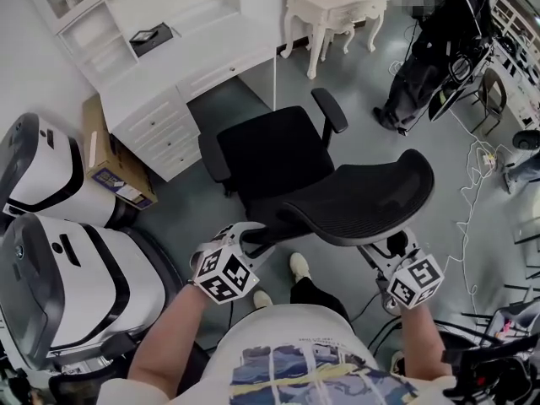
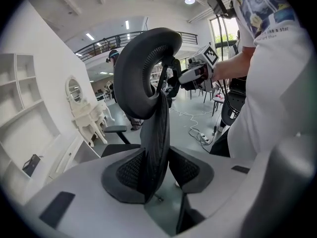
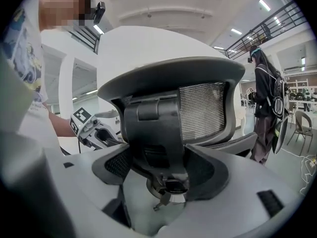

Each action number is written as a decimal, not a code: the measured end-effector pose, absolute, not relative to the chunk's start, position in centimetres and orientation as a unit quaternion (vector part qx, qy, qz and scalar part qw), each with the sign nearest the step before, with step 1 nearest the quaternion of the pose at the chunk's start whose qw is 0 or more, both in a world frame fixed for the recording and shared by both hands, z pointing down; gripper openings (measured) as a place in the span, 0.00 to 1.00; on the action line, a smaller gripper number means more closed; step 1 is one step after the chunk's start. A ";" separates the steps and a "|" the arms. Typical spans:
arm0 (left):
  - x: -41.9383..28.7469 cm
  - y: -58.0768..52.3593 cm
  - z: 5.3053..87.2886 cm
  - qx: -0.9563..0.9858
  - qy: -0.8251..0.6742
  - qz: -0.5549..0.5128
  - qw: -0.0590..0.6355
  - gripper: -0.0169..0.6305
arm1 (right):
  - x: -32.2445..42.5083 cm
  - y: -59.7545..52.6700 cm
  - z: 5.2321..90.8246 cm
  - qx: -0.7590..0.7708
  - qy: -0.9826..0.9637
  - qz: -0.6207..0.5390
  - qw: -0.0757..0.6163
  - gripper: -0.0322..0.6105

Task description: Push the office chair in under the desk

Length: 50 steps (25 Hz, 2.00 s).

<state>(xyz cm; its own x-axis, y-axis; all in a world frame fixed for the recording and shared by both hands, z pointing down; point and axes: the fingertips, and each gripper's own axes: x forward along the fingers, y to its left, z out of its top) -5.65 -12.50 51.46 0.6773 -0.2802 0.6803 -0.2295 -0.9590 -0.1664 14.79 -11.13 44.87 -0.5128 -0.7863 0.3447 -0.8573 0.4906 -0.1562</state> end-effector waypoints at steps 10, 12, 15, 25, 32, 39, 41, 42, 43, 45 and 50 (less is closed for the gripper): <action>-3.4 -15.3 51.6 -0.911 0.148 -0.385 0.017 0.26 | 17.1 -15.2 45.0 0.456 -0.869 0.149 0.120 0.57; -3.2 -15.8 51.6 -0.910 0.151 -0.385 0.015 0.26 | 17.3 -15.9 44.9 0.452 -0.871 0.150 0.121 0.57; -2.7 -16.5 51.6 -0.909 0.153 -0.387 0.011 0.26 | 17.8 -16.9 44.9 0.446 -0.874 0.148 0.122 0.57; -1.8 -18.8 51.8 -0.908 0.160 -0.388 0.002 0.25 | 18.6 -19.9 45.0 0.427 -0.884 0.142 0.127 0.57; -1.7 -20.7 51.7 -0.906 0.166 -0.390 -0.005 0.25 | 18.7 -22.1 45.0 0.419 -0.888 0.141 0.129 0.57; -1.4 -22.6 51.7 -0.903 0.172 -0.393 -0.011 0.25 | 19.0 -24.4 44.9 0.412 -0.891 0.140 0.128 0.57; -1.4 -23.2 51.7 -0.903 0.173 -0.393 -0.013 0.25 | 19.0 -25.0 44.9 0.411 -0.892 0.139 0.128 0.57; -1.4 -23.5 51.7 -0.903 0.174 -0.394 -0.014 0.25 | 18.9 -25.3 44.9 0.410 -0.892 0.139 0.128 0.57; -1.5 -23.7 51.7 -0.902 0.175 -0.393 -0.015 0.25 | 18.9 -25.6 44.9 0.408 -0.893 0.138 0.128 0.57; -1.5 -24.2 51.7 -0.902 0.177 -0.394 -0.016 0.25 | 18.9 -26.2 44.9 0.407 -0.894 0.139 0.127 0.57; -1.5 -25.4 51.8 -0.900 0.184 -0.396 -0.018 0.25 | 18.8 -27.6 45.0 0.400 -0.897 0.138 0.132 0.57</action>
<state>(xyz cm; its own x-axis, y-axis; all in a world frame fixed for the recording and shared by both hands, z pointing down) -1.54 -25.39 51.79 0.6193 -0.3161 0.7187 -0.3445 -0.9320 -0.1130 18.78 -27.61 45.02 -0.6455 -0.6801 0.3475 -0.7530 0.6427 -0.1409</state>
